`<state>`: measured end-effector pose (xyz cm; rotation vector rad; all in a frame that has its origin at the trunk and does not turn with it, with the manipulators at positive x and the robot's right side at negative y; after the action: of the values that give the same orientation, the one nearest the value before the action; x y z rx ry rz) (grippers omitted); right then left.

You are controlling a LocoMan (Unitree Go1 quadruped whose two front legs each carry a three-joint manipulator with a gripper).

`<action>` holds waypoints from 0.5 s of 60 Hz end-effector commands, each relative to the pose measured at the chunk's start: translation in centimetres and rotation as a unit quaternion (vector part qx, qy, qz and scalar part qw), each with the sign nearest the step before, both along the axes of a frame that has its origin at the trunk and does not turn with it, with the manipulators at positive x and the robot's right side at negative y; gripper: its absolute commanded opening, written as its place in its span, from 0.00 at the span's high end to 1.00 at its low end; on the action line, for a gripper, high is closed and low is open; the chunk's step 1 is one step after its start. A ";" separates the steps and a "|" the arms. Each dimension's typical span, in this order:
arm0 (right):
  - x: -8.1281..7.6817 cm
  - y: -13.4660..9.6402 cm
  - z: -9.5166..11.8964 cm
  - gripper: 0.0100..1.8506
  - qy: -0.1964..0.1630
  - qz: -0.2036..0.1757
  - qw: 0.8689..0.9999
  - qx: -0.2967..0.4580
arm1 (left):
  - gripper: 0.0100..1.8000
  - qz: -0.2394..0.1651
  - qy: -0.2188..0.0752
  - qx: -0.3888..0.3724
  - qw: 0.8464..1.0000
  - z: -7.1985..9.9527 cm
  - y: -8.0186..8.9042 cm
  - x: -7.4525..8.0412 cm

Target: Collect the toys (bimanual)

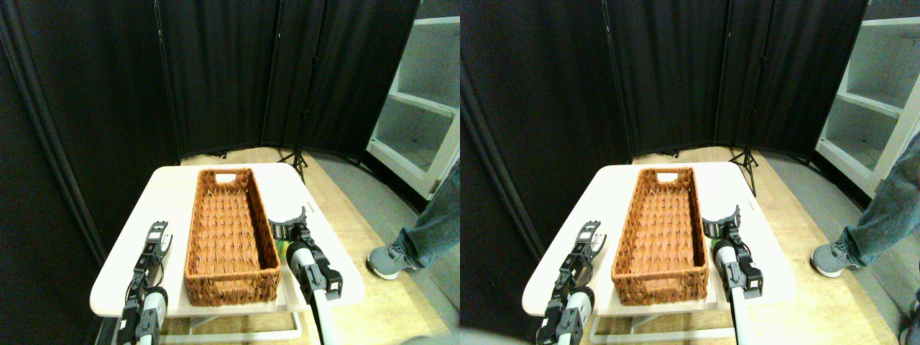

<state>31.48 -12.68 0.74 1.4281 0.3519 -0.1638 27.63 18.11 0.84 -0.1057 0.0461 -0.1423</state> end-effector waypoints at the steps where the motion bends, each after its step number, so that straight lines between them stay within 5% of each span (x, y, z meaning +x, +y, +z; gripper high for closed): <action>1: 0.4 -0.1 -0.7 0.50 -0.008 -0.002 1.000 -0.020 | 0.89 -0.005 -0.018 0.007 1.000 0.8 -0.2 -0.1; 30: -2.0 -0.9 -3.1 0.56 0.017 -0.047 0.999 0.004 | 0.89 -0.011 -0.019 0.000 1.000 1.0 -0.6 0.3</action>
<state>29.44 -13.97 -3.54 1.4510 0.3345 -0.3251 27.81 17.81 1.18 -0.1037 0.0373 -0.1536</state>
